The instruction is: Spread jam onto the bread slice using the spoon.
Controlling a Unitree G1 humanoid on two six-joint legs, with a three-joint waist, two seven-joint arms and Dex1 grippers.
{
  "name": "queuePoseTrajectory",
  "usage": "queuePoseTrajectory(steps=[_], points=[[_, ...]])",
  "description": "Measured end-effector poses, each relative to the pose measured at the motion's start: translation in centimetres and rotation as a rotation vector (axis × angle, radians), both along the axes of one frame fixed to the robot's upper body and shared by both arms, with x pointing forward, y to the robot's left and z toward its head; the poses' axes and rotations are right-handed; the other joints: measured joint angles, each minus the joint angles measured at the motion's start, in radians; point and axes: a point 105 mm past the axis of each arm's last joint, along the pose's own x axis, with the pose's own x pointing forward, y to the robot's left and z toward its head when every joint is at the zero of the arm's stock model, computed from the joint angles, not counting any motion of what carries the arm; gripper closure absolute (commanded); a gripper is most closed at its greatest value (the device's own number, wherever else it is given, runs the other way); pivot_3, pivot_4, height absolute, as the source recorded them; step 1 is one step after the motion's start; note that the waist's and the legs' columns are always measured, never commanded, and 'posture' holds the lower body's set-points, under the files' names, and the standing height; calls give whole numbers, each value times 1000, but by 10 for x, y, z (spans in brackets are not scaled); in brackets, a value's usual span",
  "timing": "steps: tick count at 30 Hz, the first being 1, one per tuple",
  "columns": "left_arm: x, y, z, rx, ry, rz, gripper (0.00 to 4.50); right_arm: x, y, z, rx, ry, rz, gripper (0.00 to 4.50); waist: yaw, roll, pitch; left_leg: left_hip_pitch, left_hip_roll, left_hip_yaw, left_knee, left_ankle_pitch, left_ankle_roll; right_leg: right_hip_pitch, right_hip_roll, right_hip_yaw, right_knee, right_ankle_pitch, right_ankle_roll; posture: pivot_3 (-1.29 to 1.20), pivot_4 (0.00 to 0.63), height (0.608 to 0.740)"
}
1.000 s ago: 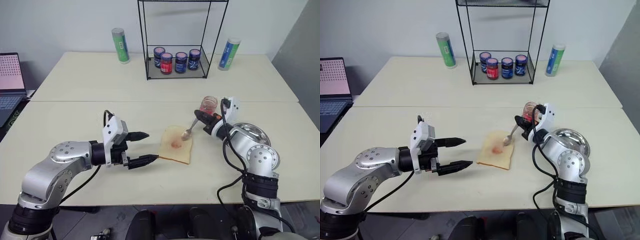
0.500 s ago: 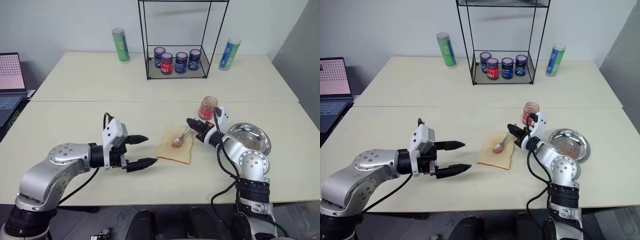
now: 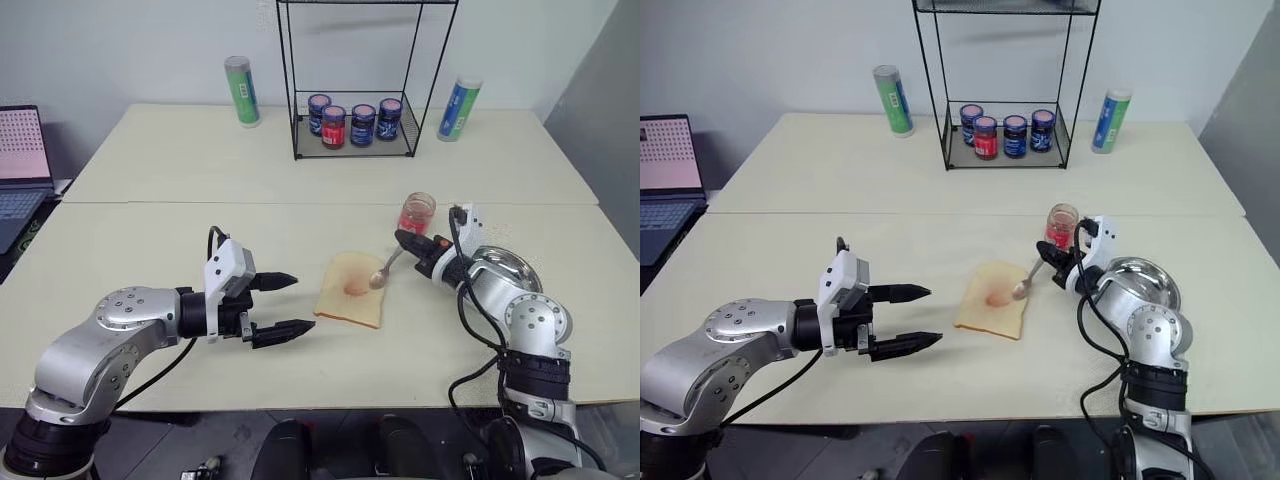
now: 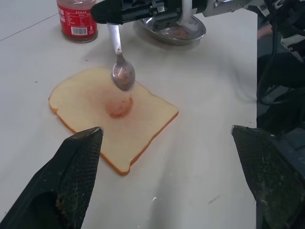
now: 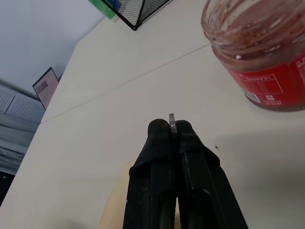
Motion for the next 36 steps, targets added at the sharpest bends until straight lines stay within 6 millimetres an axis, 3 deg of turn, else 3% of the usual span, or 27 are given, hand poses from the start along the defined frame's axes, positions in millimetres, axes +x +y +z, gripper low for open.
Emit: queuePoseTrajectory(steps=[3,11,14,27,30,32,36], points=[[0,0,0,0,0,1,0,-3,16,0,52,15,36,4473,-1,0,0,0,0,0,0,0,0,0,0,0,0,0,0,0,150,740],[0,0,0,-1,1,1,0,-10,33,-10,64,50,75,4473,0,0,0,0,0,0,0,0,0,0,0,0,0,0,0,0,150,740],[0,0,0,-1,2,1,0,-14,28,-18,41,63,77,4473,0,0,0,0,0,0,0,0,0,0,0,0,0,0,0,0,150,740],[0,-3,1,0,-3,-25,0,-18,-11,-9,-28,21,32,4473,3,0,0,0,-1,0,0,0,0,0,0,0,0,0,0,0,150,740],[3,-5,2,1,-5,-40,0,-17,-9,14,48,-15,33,4473,1,0,0,0,0,0,0,0,0,0,1,0,0,0,0,0,150,740],[9,-15,16,-3,-56,-91,0,-16,-17,33,127,-44,2,4473,4,-1,1,-1,0,0,0,0,0,0,3,0,0,0,0,0,150,740],[15,-38,43,-16,-176,-191,0,-20,-56,68,83,-152,-113,4473,16,-1,1,-1,-2,1,1,0,0,2,4,0,-4,0,1,0,150,740]])
